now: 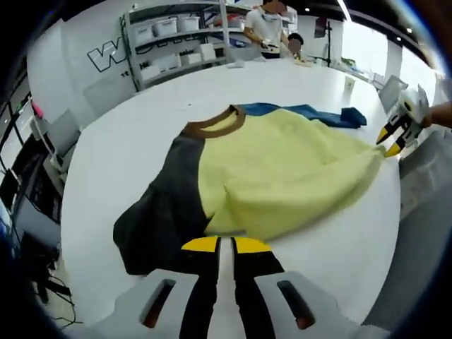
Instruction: Fold the garment on the visible template until the final outline fits inside the template.
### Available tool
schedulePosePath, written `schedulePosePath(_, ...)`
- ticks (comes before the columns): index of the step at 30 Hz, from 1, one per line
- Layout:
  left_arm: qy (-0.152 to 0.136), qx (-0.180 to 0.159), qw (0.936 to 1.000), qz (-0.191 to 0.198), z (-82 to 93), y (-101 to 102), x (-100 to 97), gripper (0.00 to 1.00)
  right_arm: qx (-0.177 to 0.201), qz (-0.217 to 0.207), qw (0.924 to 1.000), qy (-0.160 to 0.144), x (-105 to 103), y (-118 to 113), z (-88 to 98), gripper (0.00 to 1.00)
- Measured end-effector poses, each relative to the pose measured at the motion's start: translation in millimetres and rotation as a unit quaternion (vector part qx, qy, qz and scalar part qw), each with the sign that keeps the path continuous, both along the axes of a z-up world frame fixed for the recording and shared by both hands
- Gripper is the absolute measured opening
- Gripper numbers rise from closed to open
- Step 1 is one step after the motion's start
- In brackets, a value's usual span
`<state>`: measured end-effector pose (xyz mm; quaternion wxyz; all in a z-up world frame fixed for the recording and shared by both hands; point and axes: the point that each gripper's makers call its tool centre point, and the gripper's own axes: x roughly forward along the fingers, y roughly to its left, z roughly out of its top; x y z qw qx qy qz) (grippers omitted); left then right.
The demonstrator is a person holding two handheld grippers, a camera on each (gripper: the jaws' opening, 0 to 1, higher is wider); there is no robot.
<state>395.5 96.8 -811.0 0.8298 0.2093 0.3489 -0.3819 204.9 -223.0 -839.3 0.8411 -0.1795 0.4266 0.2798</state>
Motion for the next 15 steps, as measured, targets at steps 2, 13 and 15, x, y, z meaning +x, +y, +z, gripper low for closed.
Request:
schedulePosePath(2, 0.008, 0.010, 0.9997, -0.021, -5.2, -2.3, -7.4, 0.08, 0.002, -0.003, 1.0000, 0.003, -1.1, 0.4, -0.7, 0.20)
schedulePosePath(13, 0.026, 0.020, 0.9976, -0.062, -16.6, -14.0, -13.1, 0.13, 0.017, -0.034, 0.9992, 0.015, -3.8, -4.2, -2.3, 0.21)
schedulePosePath(15, 0.029, 0.017, 0.9975, -0.063, -17.6, -16.6, -12.5, 0.12, 0.019, -0.038, 0.9990, 0.017, -3.8, -4.7, -3.1, 0.20)
